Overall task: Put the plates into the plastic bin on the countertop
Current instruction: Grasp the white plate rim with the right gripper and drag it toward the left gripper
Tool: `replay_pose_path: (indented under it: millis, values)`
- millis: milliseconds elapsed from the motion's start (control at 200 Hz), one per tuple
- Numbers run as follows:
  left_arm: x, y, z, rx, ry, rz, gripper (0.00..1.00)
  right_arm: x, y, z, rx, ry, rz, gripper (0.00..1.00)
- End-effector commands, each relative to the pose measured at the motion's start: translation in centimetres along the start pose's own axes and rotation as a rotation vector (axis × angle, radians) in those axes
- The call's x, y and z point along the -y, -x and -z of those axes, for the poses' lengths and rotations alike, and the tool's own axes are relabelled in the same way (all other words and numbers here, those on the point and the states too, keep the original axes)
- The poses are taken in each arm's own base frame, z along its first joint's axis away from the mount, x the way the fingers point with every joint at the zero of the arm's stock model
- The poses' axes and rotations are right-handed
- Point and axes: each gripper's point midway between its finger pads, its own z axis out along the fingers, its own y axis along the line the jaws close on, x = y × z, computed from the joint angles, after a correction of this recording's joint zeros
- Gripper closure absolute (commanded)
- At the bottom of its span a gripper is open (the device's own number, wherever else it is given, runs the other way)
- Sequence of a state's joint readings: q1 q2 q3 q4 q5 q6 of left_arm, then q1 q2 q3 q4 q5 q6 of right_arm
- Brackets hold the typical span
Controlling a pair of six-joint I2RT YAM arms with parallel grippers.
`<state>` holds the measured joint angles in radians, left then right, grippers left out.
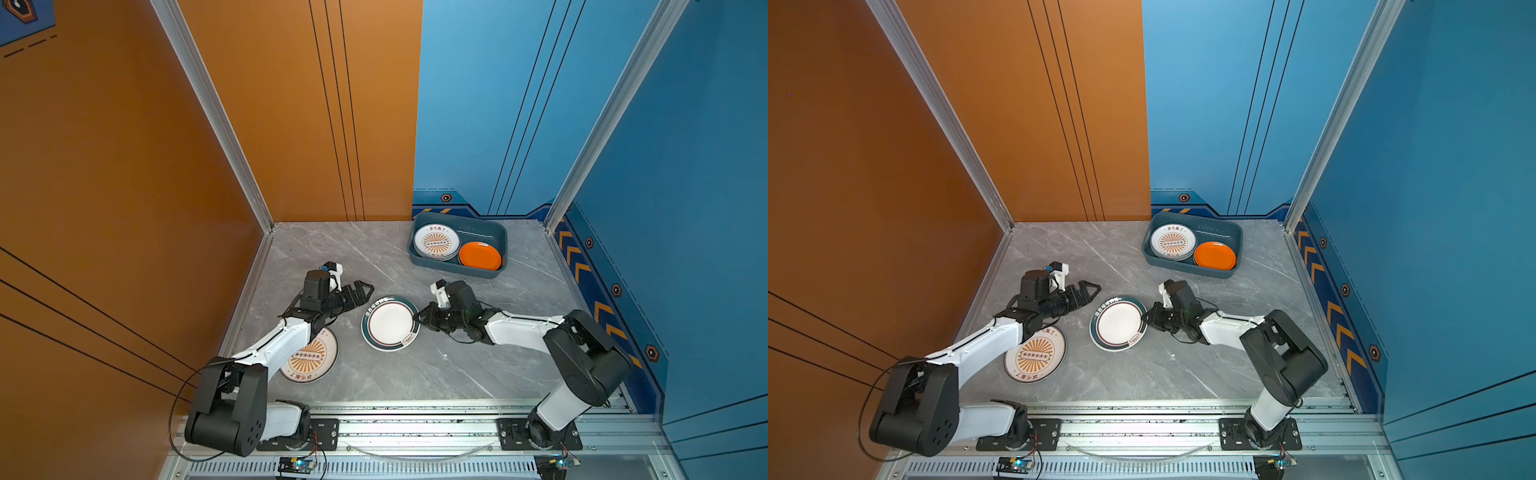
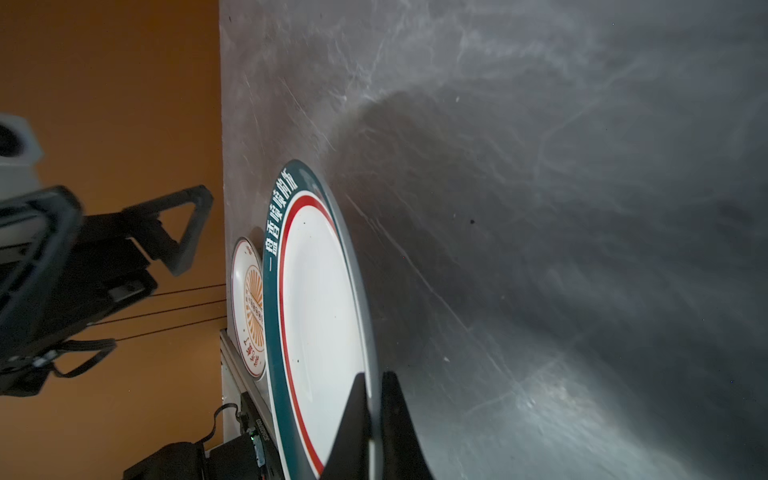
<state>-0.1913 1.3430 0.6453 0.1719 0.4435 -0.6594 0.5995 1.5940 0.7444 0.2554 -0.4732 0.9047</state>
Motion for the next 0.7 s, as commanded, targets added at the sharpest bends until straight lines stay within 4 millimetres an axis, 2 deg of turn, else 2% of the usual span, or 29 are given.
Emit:
replay_pose_path:
  millis: [0, 175, 270, 360, 491, 516, 691]
  values:
    - [0.8, -1.1, -0.8, -0.039, -0.074, 0.01, 0.02, -0.1, 0.6, 2.3, 0.023, -0.016, 0.035, 1.0]
    - [2.5, -2.4, -1.7, -0.078, -0.144, -0.007, 0.02, -0.7, 2.2, 5.0, 0.084, -0.006, 0.041, 1.0]
    - [3.9, -3.1, -2.2, -0.097, -0.19, -0.016, 0.0, -1.0, 2.8, 5.9, 0.109, 0.005, 0.04, 1.0]
    - [5.1, -3.8, -2.8, -0.115, -0.232, -0.019, 0.03, -1.1, 3.3, 6.4, 0.126, 0.013, 0.039, 1.0]
    - [6.5, -4.6, -3.6, -0.144, -0.296, -0.005, 0.12, -1.3, 3.9, 7.1, 0.147, 0.028, 0.04, 1.0]
    - [6.7, -4.8, -3.8, -0.15, -0.308, 0.001, 0.18, -1.3, 3.9, 7.2, 0.152, 0.032, 0.04, 1.0]
    - [7.8, -5.2, -4.6, -0.163, -0.4, 0.052, 0.38, -0.8, 4.4, 7.7, 0.166, 0.053, 0.028, 1.0]
